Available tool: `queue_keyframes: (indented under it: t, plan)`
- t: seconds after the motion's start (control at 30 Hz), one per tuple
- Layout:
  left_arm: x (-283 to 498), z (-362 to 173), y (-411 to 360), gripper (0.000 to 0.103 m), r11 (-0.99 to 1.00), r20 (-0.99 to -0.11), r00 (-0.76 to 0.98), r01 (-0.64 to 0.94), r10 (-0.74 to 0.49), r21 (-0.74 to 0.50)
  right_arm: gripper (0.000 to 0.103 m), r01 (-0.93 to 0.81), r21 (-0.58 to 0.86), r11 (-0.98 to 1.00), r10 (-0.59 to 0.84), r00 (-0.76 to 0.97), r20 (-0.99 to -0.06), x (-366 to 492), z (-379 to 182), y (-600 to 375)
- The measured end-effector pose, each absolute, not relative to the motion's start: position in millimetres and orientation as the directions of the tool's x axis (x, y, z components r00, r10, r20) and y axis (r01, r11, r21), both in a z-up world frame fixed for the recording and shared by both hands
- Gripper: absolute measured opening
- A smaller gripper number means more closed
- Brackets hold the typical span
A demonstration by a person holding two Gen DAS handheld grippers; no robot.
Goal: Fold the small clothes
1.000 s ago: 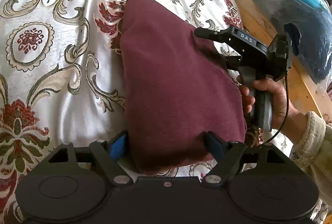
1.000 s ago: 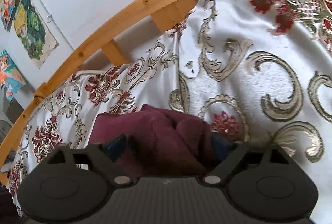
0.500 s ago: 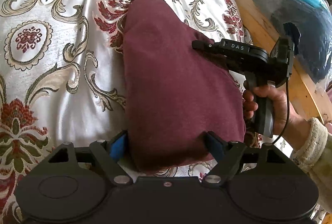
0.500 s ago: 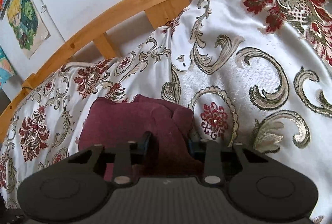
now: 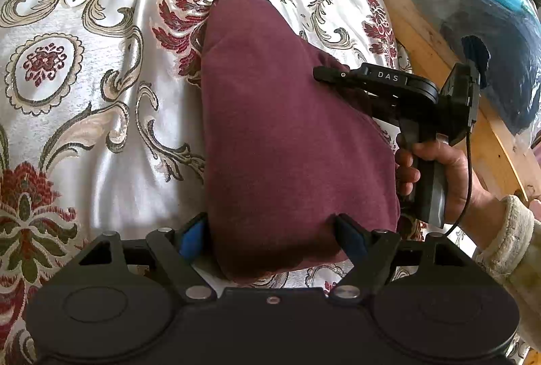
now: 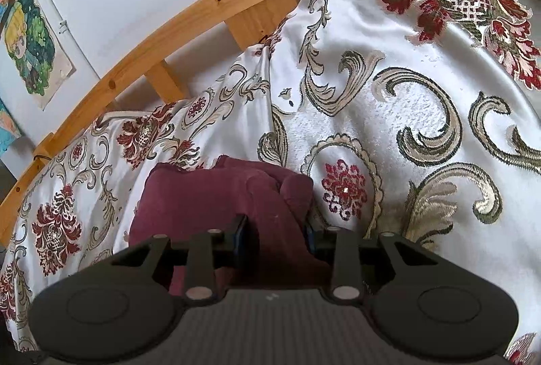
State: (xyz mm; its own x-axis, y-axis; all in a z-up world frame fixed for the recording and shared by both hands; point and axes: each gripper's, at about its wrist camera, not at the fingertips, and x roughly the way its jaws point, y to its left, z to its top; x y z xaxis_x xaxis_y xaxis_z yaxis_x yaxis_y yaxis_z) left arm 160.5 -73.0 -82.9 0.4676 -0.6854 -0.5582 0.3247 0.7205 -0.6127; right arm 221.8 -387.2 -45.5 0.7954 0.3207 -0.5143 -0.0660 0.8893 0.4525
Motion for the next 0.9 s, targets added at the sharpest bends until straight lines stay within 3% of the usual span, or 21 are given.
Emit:
queue_keyframes:
  t: [0.27, 0.57, 0.8, 0.9]
  plan:
    - [164, -81, -73, 0.078, 0.717, -0.567, 0.449, 0.321, -0.691, -0.619, 0.041, -0.056, 0.453, 0.89, 0.313, 0.797, -0.517, 221, -47, -386]
    - [163, -78, -74, 0.076, 0.726, -0.574, 0.453, 0.324, -0.682, -0.607, 0.038, -0.056, 0.457, 0.888, 0.311, 0.805, -0.505, 220, -47, -387]
    - [169, -84, -72, 0.076, 0.713, -0.575, 0.43, 0.322, -0.696, -0.623, 0.029, -0.007, 0.563, 0.826, 0.326, 0.821, -0.468, 213, -50, -396]
    - [167, -80, -73, 0.064, 0.733, -0.588, 0.443, 0.335, -0.677, -0.592, 0.022, 0.004, 0.552, 0.834, 0.301, 0.835, -0.461, 209, -44, -392]
